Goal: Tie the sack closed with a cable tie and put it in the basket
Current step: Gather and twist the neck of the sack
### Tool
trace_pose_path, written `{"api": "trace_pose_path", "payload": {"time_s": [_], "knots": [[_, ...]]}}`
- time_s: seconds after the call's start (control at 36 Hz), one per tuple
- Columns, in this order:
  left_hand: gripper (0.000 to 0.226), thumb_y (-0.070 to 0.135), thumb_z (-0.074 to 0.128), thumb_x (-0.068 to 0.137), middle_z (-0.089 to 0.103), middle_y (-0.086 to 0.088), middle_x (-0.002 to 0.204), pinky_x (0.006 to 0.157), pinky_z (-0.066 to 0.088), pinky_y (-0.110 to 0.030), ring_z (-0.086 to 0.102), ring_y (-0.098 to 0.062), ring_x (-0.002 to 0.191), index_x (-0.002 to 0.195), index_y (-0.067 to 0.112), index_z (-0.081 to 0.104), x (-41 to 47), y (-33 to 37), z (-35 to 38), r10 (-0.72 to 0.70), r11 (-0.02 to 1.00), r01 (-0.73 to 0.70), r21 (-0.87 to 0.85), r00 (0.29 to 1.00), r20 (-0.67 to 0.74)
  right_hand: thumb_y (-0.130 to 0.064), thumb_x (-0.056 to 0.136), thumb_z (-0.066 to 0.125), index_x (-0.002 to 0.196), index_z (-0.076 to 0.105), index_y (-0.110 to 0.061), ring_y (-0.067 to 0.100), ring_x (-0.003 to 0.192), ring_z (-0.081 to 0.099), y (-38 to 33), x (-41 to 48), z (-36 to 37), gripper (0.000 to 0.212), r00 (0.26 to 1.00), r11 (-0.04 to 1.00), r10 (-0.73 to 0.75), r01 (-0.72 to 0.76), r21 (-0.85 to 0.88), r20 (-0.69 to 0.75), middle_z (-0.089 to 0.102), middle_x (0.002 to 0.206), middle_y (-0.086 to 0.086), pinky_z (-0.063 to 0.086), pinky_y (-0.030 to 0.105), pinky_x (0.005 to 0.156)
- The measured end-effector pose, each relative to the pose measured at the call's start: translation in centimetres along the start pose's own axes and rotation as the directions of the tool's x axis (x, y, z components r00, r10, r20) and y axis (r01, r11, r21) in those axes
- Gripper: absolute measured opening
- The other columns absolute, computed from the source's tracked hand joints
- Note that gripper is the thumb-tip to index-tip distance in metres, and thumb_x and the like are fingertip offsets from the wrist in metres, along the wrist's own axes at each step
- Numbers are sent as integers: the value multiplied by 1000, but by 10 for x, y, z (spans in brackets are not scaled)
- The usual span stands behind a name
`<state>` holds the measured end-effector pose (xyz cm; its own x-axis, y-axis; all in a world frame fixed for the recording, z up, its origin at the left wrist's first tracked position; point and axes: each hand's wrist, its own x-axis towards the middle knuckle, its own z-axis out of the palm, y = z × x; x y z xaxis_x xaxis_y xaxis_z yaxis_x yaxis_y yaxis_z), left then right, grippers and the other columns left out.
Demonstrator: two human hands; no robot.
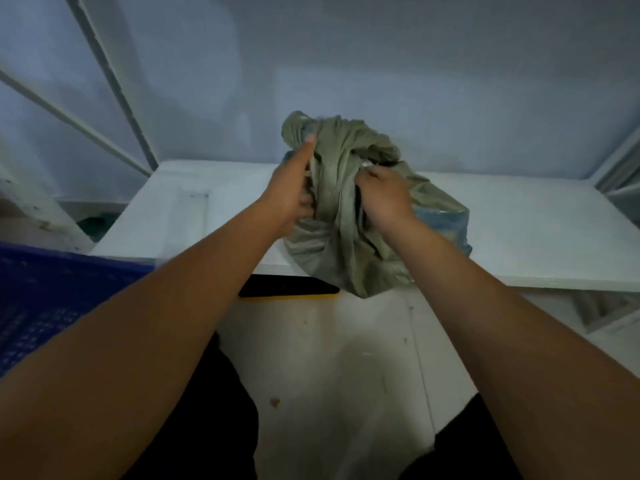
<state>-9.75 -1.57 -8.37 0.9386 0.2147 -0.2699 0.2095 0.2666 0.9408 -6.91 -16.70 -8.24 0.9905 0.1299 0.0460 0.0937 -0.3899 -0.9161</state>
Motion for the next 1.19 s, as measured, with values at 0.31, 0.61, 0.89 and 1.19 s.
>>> {"api": "trace_pose_path", "payload": {"time_s": [0.31, 0.61, 0.89, 1.19], "knots": [[52, 22, 78, 89, 70, -2, 122, 101, 55, -36, 68, -14, 111, 134, 12, 55, 40, -18, 12, 400, 879, -375, 294, 916, -29, -38, 99, 58, 90, 73, -17, 17, 89, 72, -9, 38, -3, 28, 998, 952, 29, -44, 303, 55, 76, 98, 3, 56, 31, 85], [41, 21, 70, 93, 69, -2, 124, 105, 52, -36, 65, -13, 115, 132, 11, 58, 37, -16, 32, 604, 683, -571, 456, 792, 88, -45, 98, 61, 127, 68, -11, 24, 102, 75, -11, 50, -18, 46, 989, 879, 42, -104, 465, 142, 76, 115, 10, 59, 47, 95], [57, 11, 47, 106, 50, 2, 150, 112, 40, -16, 50, -6, 133, 159, 20, 27, 29, -10, 20, 639, 573, -647, 502, 737, 220, -19, 99, 62, 136, 60, -6, 32, 111, 71, 0, 46, -34, 39, 926, 769, 57, -279, 574, 373, 71, 125, 17, 61, 42, 87], [64, 10, 46, 105, 38, -14, 160, 117, 34, -36, 44, -27, 142, 161, 7, 16, 46, 5, -25, 341, 934, -225, 278, 796, -500, 4, 81, 74, 105, 72, -4, 31, 96, 74, 16, 69, -56, 25, 957, 775, 273, -162, 611, -93, 74, 108, 17, 63, 41, 81]]}}
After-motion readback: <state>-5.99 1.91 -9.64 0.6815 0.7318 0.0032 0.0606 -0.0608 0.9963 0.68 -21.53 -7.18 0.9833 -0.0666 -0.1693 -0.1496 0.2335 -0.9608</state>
